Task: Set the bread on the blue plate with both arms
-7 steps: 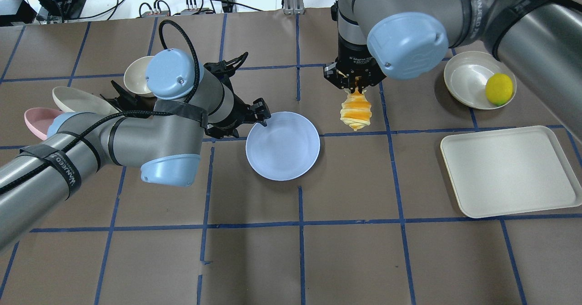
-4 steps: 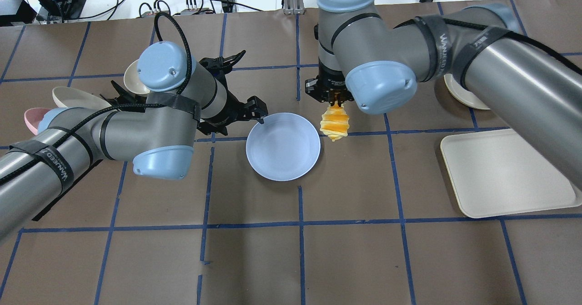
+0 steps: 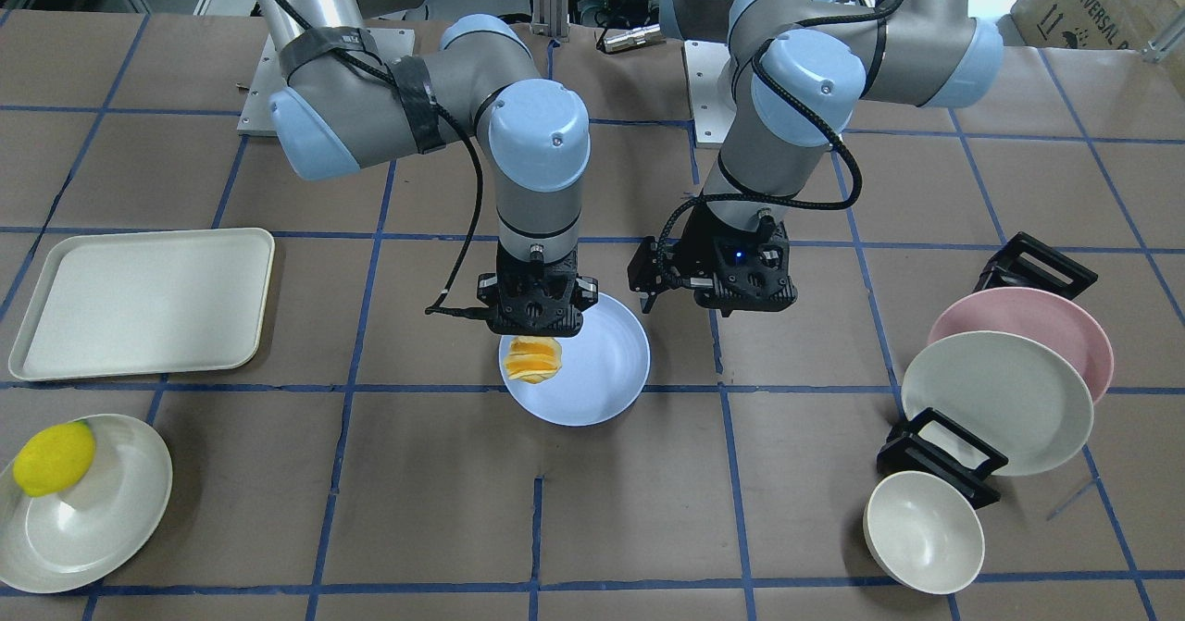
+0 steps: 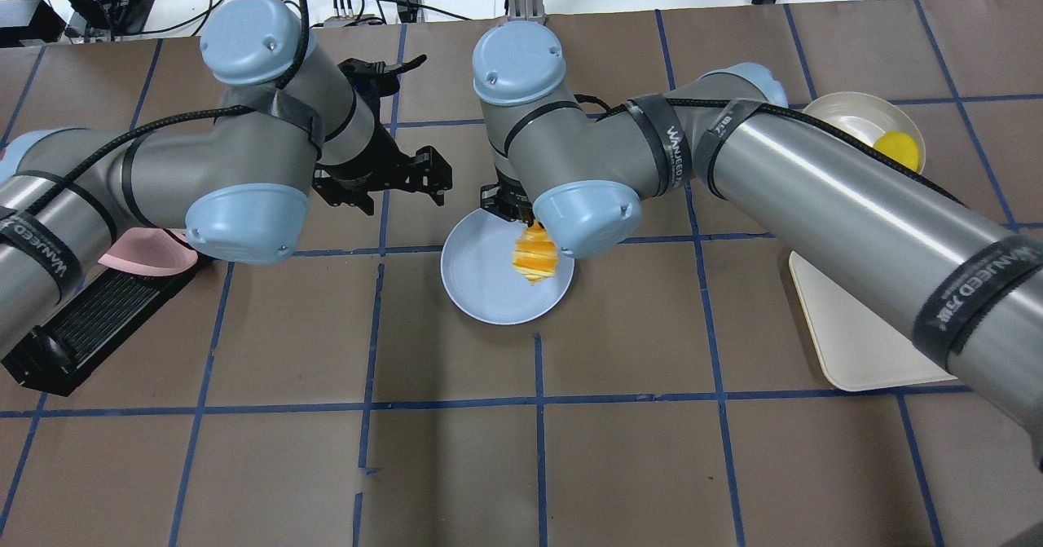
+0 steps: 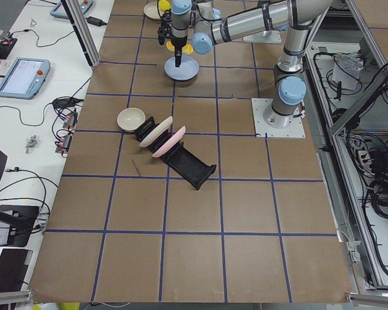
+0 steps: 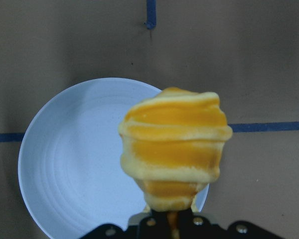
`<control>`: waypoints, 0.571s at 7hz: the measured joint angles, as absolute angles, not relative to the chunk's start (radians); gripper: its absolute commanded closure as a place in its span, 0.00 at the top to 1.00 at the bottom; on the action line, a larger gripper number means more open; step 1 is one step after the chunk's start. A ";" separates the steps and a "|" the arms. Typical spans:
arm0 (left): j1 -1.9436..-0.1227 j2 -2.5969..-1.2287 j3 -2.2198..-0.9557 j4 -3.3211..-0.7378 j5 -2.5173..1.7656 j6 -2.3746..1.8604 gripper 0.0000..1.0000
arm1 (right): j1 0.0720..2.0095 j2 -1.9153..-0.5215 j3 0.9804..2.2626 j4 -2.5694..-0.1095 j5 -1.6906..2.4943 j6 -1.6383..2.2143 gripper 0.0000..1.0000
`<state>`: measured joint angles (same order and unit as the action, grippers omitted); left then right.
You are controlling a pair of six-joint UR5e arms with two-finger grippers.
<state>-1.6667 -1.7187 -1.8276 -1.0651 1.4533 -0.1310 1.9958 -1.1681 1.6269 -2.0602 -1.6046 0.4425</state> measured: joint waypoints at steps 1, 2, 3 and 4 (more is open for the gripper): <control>-1.663 -1.718 -1.813 -1.085 1.457 -0.123 1.00 | 2.010 -1.147 1.625 -2.062 -1.597 0.442 0.16; -1.661 -1.717 -1.805 -1.092 1.459 -0.115 1.00 | 2.023 -1.129 1.622 -2.063 -1.592 0.442 0.55; -1.659 -1.716 -1.798 -1.095 1.459 -0.100 1.00 | 2.029 -1.119 1.620 -2.063 -1.589 0.441 0.86; -1.659 -1.714 -1.794 -1.099 1.460 -0.087 1.00 | 2.032 -1.113 1.620 -2.062 -1.588 0.438 0.99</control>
